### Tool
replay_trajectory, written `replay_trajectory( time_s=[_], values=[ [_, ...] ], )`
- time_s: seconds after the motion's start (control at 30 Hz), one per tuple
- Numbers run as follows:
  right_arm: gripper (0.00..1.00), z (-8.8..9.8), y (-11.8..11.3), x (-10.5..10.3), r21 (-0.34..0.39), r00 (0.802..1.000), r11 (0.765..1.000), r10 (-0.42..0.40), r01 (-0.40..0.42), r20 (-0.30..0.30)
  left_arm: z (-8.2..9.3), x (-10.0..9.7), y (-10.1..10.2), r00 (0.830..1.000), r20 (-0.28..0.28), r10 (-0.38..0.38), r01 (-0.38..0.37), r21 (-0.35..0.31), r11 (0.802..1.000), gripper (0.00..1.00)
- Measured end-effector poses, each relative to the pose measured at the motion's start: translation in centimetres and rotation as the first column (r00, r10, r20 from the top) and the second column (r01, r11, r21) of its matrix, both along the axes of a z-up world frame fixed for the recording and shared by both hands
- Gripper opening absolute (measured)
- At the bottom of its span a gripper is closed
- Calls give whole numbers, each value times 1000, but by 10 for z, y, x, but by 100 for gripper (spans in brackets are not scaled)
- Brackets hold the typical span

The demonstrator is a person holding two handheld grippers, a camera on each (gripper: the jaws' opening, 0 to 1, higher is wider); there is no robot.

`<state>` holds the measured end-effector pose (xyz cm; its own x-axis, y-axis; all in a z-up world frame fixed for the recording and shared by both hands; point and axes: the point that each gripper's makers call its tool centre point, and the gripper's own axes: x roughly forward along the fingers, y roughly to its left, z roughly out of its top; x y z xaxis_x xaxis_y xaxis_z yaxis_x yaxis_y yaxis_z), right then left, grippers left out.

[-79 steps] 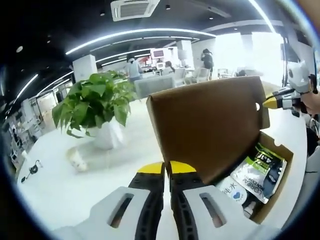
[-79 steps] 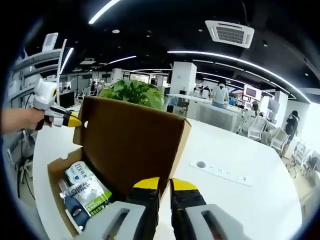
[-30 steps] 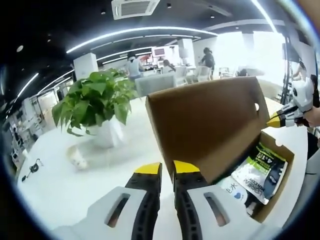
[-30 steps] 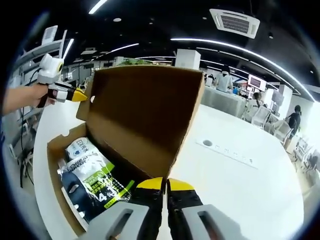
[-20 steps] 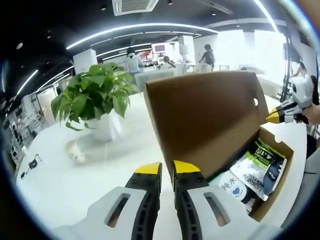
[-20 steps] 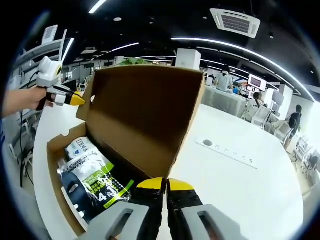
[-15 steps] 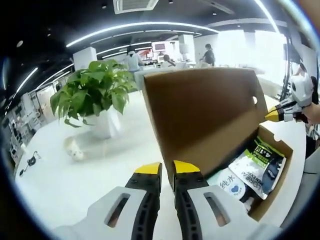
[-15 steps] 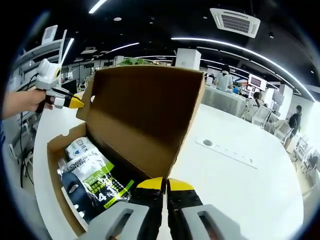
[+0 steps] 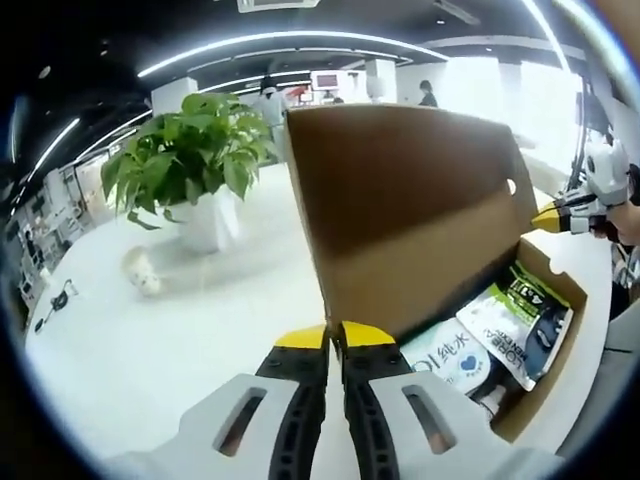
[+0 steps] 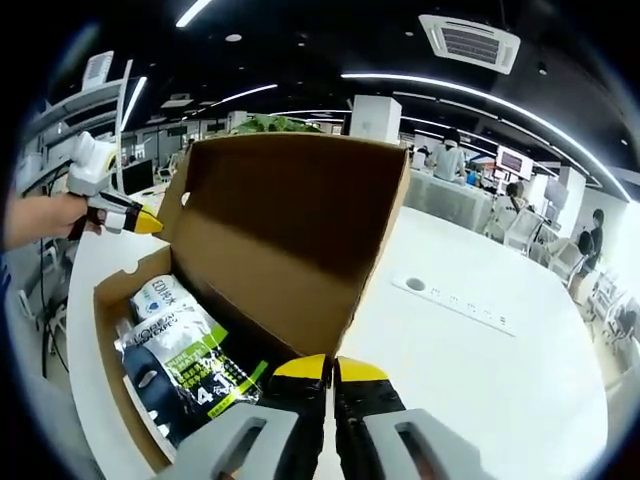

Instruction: Operate the shoe box by opening the lid, removing the specified soft item, and placing it in the target area until the item is outside and the box remains undamaged.

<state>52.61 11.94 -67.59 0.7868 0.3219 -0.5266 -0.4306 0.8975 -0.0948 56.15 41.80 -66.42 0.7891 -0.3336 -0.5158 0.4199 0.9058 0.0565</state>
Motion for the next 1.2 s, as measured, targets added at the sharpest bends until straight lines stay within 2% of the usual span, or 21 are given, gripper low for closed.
replay_trajectory(
  time_s=[1.2],
  values=[
    [0, 1, -1, 6, 31, 1000, 1000, -6, 6, -28, 1, 9, 0, 1000, -14, 23, -23, 16, 1000, 1]
  ],
)
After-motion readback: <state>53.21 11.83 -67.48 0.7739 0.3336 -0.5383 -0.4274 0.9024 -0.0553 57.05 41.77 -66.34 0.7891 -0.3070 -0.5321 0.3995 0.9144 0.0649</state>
